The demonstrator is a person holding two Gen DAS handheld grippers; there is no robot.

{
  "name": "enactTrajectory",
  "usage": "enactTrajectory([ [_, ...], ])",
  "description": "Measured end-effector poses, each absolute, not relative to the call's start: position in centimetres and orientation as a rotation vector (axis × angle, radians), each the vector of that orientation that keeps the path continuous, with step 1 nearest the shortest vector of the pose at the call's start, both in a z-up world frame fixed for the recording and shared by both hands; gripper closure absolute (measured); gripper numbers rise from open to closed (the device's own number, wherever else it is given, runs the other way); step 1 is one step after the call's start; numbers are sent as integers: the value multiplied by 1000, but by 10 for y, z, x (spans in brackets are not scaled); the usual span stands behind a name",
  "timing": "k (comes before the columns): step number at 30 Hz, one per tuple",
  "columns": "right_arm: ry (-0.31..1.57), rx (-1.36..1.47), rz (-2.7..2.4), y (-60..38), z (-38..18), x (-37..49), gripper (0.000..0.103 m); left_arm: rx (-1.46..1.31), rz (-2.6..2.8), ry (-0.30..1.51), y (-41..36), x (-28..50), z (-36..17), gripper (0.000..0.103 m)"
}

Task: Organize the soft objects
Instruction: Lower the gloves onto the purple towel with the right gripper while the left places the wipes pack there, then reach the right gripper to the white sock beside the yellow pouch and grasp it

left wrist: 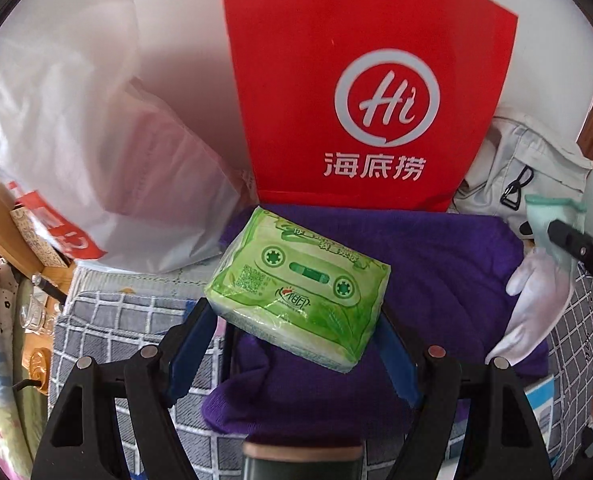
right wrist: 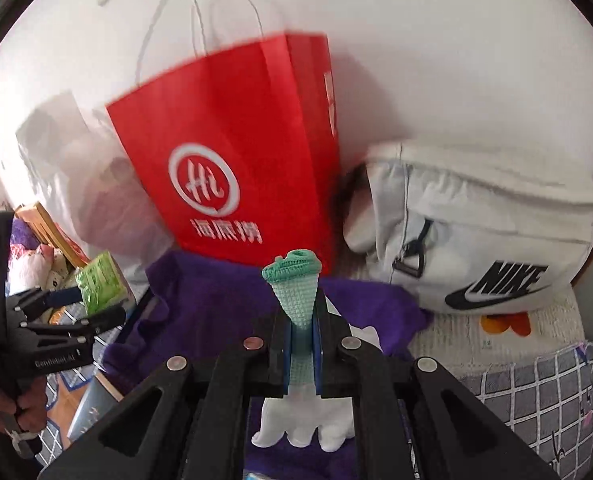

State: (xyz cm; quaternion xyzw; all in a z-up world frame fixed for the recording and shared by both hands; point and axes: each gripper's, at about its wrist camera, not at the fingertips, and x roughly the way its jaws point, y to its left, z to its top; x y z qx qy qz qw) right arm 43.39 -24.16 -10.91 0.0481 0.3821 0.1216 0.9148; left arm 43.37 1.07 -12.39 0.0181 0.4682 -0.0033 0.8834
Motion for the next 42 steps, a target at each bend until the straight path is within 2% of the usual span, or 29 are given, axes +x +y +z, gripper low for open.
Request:
enactTrajectory([
  [17, 1074, 91, 320, -240, -203, 472, 92, 16, -20, 1111, 3, 498, -187, 26],
  [20, 1100, 108, 338, -240, -210, 475, 85, 18, -25, 1127, 1, 502, -191, 26],
  [23, 1101, 132, 352, -242, -213, 475, 69, -12, -37, 1143, 2, 507, -193, 23],
  [25, 1090, 137, 384, -243, -209, 472, 55, -35, -33, 1177, 4, 511, -196, 16],
  [28, 1046, 98, 389, -240, -199, 464, 37, -64, -13, 1177, 6, 513, -194, 16],
  [31, 1006, 91, 389, -240, -191, 457, 32, -73, -9, 1175, 11, 508, -189, 16],
  [42, 894, 114, 279, -255, -152, 424, 32, -30, 20, 1074, 6, 438, -131, 16],
])
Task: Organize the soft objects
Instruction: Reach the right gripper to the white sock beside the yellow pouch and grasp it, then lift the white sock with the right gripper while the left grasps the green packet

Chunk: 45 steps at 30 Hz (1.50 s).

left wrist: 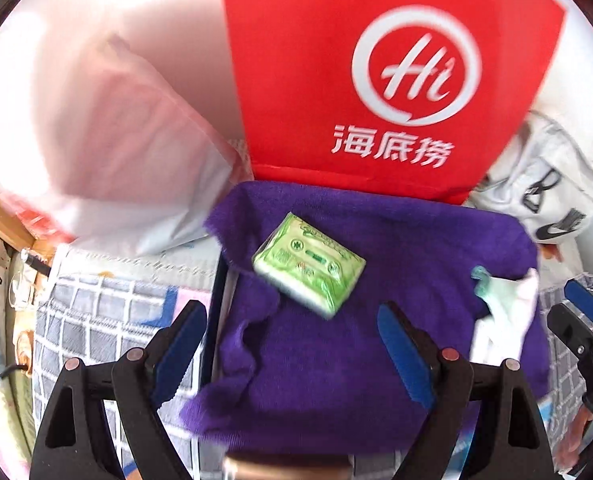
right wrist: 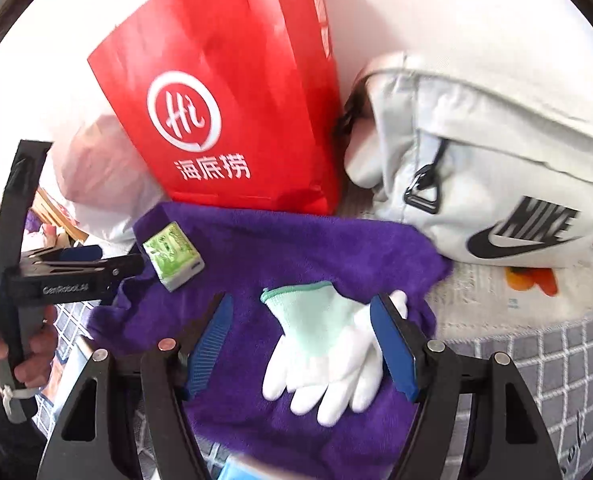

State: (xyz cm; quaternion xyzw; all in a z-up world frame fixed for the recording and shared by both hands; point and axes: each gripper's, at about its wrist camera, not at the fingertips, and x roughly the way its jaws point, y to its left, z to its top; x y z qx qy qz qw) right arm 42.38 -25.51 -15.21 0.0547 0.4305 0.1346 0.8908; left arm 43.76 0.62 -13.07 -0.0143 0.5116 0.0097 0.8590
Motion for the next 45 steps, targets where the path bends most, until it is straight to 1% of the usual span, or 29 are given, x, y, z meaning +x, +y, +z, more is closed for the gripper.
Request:
enactTrajectory([
  [5, 860, 135, 264, -251, -126, 380, 32, -64, 31, 1012, 15, 380, -104, 16],
  [10, 883, 49, 249, -237, -117, 319, 32, -86, 12, 1041, 31, 342, -97, 16],
  [13, 878, 49, 277, -232, -115, 279, 32, -71, 8, 1042, 34, 314, -92, 16],
  [17, 871, 59, 275, -230, -118, 231, 32, -81, -2, 1029, 36, 270, -91, 16],
  [25, 893, 32, 231, -247, -144, 159, 33, -81, -6, 1013, 30, 219, -102, 16],
  [26, 894, 21, 214, -249, -149, 152, 34, -87, -12, 1014, 30, 214, -104, 16],
  [31, 938, 38, 184, -260, -173, 134, 59, -108, -33, 1028, 27, 198, -119, 16],
  [33, 962, 36, 179, -261, -186, 130, 64, -97, -35, 1036, 25, 195, -127, 16],
  [35, 978, 44, 191, -261, -195, 128, 65, -90, -35, 1044, 24, 192, -135, 16],
  [45, 1029, 59, 245, -249, -229, 131, 65, -75, -46, 1080, 25, 190, -158, 16],
])
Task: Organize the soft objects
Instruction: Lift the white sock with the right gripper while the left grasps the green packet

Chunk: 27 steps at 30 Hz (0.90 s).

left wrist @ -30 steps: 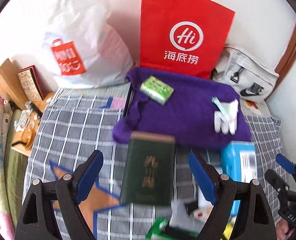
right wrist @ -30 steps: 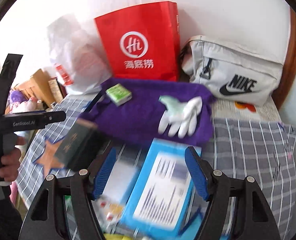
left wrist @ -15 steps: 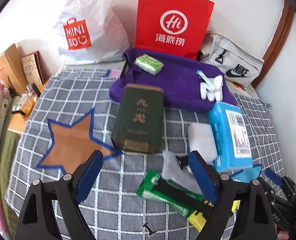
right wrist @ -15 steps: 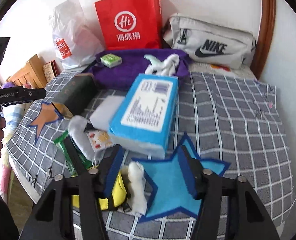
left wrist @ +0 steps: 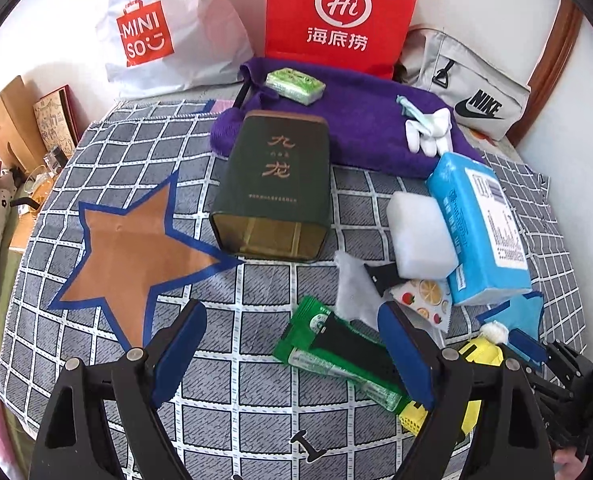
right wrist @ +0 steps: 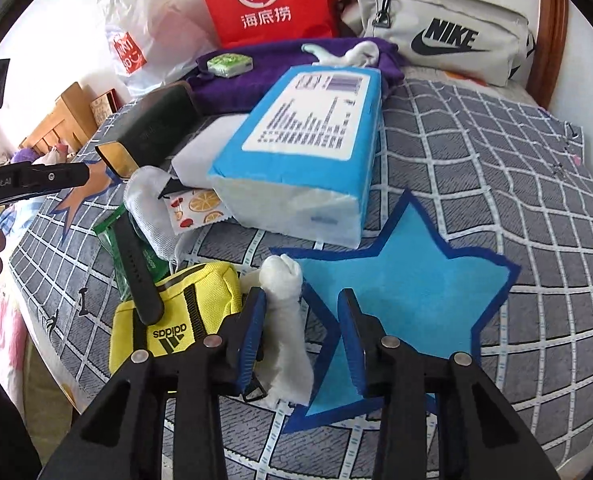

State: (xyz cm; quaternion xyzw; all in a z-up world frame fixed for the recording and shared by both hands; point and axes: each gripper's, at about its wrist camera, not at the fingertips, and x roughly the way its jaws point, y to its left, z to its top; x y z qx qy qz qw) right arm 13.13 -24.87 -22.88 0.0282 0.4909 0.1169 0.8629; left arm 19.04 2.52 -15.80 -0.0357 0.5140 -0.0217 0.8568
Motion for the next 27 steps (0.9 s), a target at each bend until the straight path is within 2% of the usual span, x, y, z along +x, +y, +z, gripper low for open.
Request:
enactTrajectory([
  [8, 1039, 108, 303, -242, -237, 143, 64, -73, -36, 1092, 33, 186, -165, 16],
  [10, 1035, 88, 302, -236, -237, 144, 86, -64, -33, 1094, 34, 184, -167, 16],
  [19, 969, 90, 231, -259, -218, 136, 86, -54, -17, 1116, 40, 173, -176, 16],
  [27, 972, 93, 171, -285, -224, 128, 86, -67, -72, 1128, 12, 163, -186, 16],
])
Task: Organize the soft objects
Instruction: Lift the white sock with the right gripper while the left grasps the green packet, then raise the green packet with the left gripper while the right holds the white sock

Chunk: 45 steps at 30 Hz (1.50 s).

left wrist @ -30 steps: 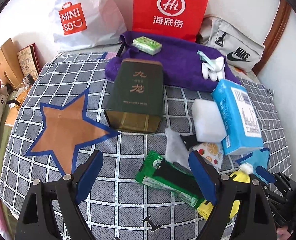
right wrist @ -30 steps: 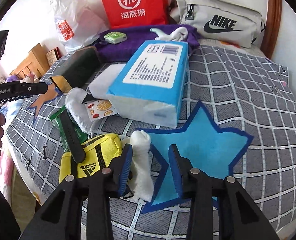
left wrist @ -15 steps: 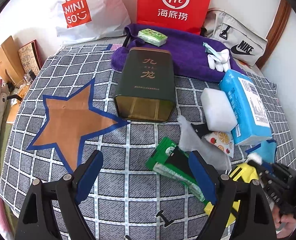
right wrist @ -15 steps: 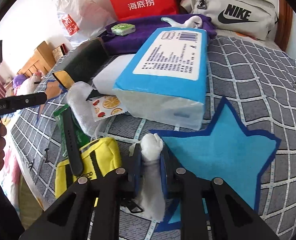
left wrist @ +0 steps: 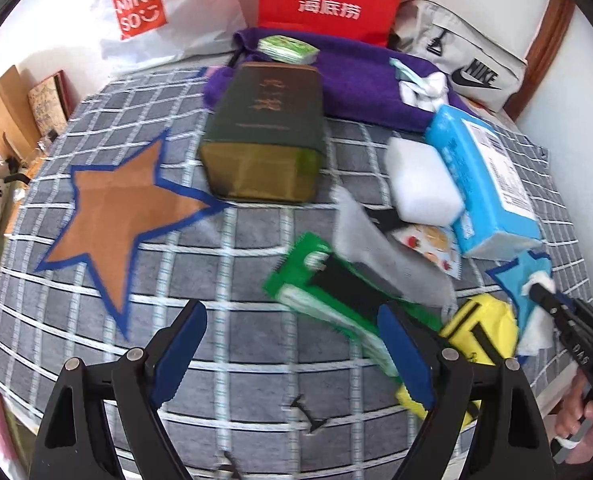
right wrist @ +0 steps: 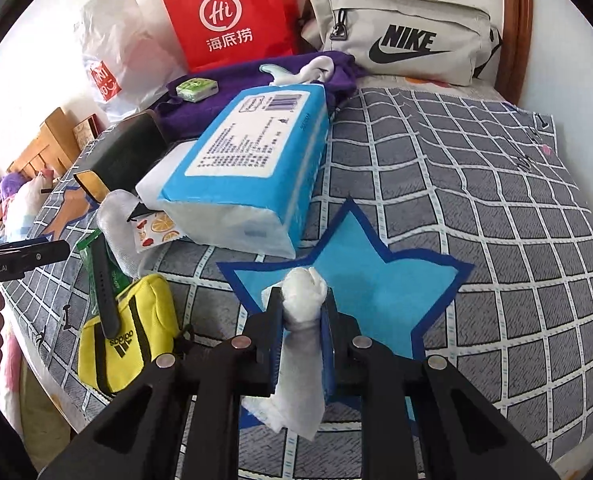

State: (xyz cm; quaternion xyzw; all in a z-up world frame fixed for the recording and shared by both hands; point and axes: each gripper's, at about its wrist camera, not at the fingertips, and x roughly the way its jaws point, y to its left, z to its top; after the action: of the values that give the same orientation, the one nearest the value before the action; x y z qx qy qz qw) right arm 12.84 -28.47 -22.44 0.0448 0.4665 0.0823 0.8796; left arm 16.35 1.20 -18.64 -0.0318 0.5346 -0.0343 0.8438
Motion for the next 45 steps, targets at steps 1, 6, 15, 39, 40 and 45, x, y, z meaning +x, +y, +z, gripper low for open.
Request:
enactTrajectory([
  [1, 974, 90, 179, -285, -226, 127, 86, -77, -87, 1124, 7, 163, -188, 16],
  [6, 985, 73, 200, -279, -235, 126, 86, -63, -130, 1151, -21, 161, -200, 19],
  [15, 983, 39, 200, -275, -236, 124, 85, 6, -53, 1150, -38, 172, -218, 29],
  [39, 992, 1, 183, -265, -235, 133, 85, -46, -15, 1146, 48, 155, -204, 59],
  [40, 992, -2, 184, -265, -235, 132, 85, -59, -11, 1136, 52, 154, -202, 59],
  [45, 992, -10, 182, -262, -236, 131, 85, -67, -26, 1094, 59, 150, -194, 59],
])
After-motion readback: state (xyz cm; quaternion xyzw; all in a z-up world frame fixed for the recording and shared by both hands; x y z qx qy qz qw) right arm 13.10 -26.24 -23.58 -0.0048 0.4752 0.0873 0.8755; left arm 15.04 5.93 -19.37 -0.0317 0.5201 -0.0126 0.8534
